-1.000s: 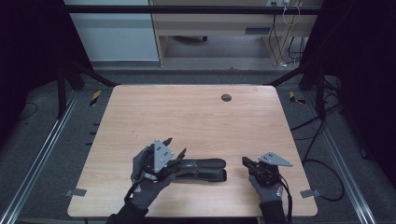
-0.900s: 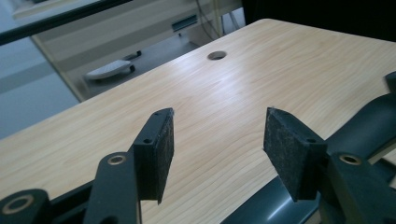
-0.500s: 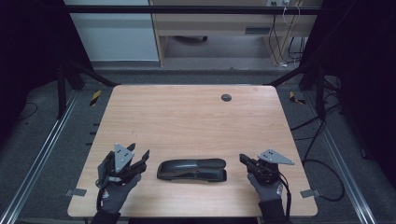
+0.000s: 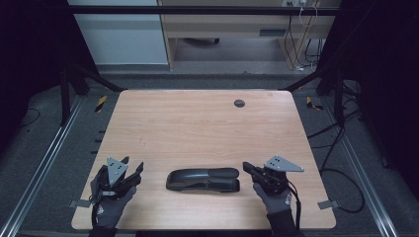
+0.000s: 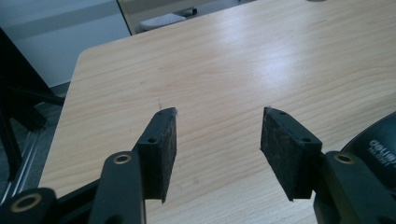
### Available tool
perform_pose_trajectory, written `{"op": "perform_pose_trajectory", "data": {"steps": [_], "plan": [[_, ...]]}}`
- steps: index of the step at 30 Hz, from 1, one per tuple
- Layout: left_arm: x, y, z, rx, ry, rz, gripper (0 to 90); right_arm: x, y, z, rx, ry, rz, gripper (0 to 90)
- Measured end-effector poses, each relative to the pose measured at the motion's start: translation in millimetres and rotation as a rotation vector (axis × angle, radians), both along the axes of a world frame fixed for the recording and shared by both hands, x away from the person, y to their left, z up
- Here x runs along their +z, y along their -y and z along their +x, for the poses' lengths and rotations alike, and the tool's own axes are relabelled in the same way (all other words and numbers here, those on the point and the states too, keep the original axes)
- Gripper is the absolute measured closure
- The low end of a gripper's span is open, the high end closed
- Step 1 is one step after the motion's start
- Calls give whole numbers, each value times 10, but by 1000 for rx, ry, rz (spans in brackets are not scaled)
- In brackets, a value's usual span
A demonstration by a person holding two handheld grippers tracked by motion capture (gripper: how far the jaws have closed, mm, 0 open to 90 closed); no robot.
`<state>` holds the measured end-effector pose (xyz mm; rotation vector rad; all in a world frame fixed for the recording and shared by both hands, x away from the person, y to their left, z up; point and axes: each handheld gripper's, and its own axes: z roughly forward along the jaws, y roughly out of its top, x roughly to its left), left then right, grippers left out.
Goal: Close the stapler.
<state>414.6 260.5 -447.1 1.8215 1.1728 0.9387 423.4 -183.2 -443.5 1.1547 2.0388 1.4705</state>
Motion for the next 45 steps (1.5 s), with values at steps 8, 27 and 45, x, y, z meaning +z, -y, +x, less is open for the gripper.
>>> {"op": "perform_pose_trajectory", "data": {"steps": [8, 27, 45], "plan": [[-158, -62, 17, 31, -26, -3, 460, 24, -117, -20, 54, -6, 6, 900], [-266, -94, 44, 55, -45, 8, 467, 0, -185, -76, 85, 1, 20, 900], [-294, -89, 49, 54, -56, 15, 467, -71, -230, -83, 85, -9, -9, 900]]}}
